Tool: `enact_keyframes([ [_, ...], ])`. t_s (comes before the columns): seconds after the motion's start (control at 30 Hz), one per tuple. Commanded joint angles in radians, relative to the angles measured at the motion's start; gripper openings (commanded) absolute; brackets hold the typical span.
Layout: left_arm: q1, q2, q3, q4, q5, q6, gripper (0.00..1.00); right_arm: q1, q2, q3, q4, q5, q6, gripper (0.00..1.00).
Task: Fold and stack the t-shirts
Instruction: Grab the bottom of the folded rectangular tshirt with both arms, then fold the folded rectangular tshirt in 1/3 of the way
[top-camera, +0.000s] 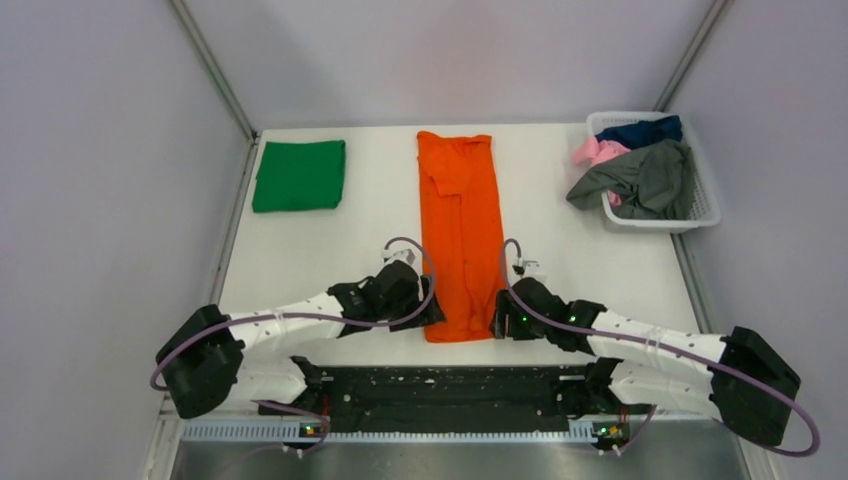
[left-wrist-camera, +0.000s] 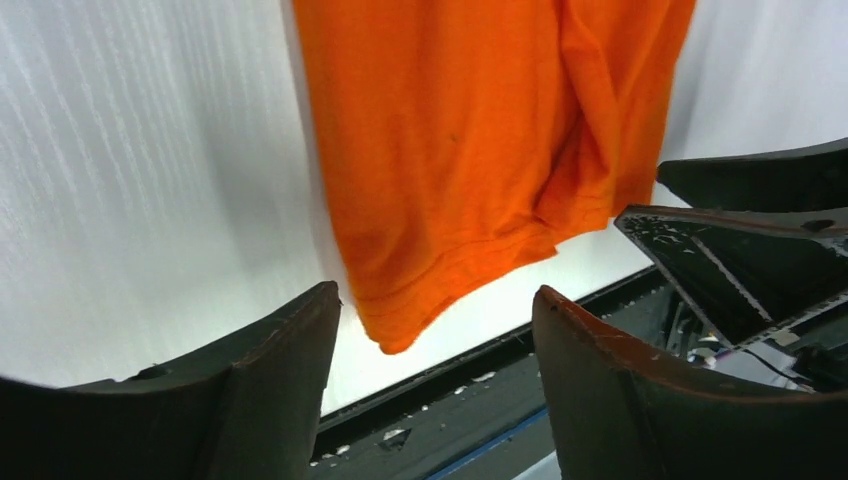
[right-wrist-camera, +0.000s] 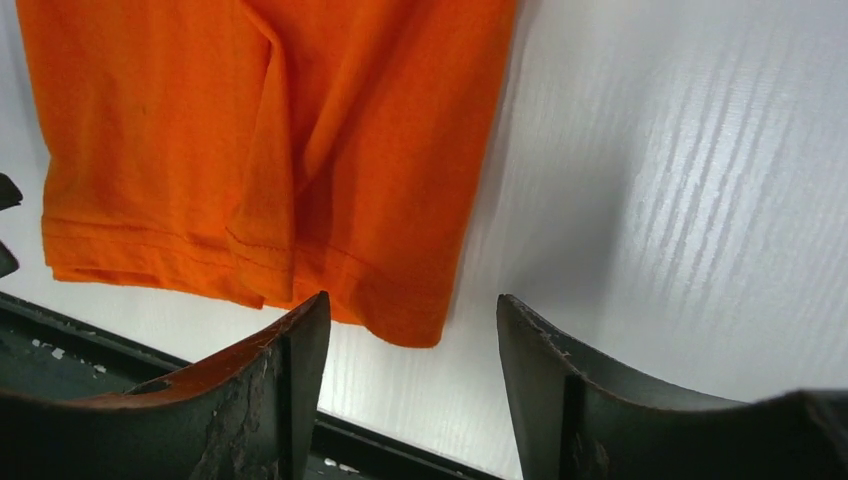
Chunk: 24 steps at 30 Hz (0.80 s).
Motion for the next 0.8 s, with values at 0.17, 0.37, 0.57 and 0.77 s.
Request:
enact_keyframes([
  [0.17, -0.028, 0.123, -0.011, 0.069, 0.014, -0.055, 0.55, -0.006, 0.08, -0.004, 0.104, -0.036, 0.018, 0.51],
  [0.37, -0.033, 0.119, -0.027, 0.021, -0.007, -0.079, 0.26, -0.006, 0.008, -0.046, 0.053, -0.045, 0.045, 0.21],
  [0.57, -0.032, 0.085, -0.051, -0.036, -0.073, -0.11, 0.0, -0.006, -0.128, -0.071, -0.108, -0.036, 0.055, 0.0],
  [0.77, -0.04, 0.054, -0.082, 0.007, -0.022, -0.105, 0.0, -0.006, -0.21, -0.129, -0.044, -0.236, 0.016, 0.0],
])
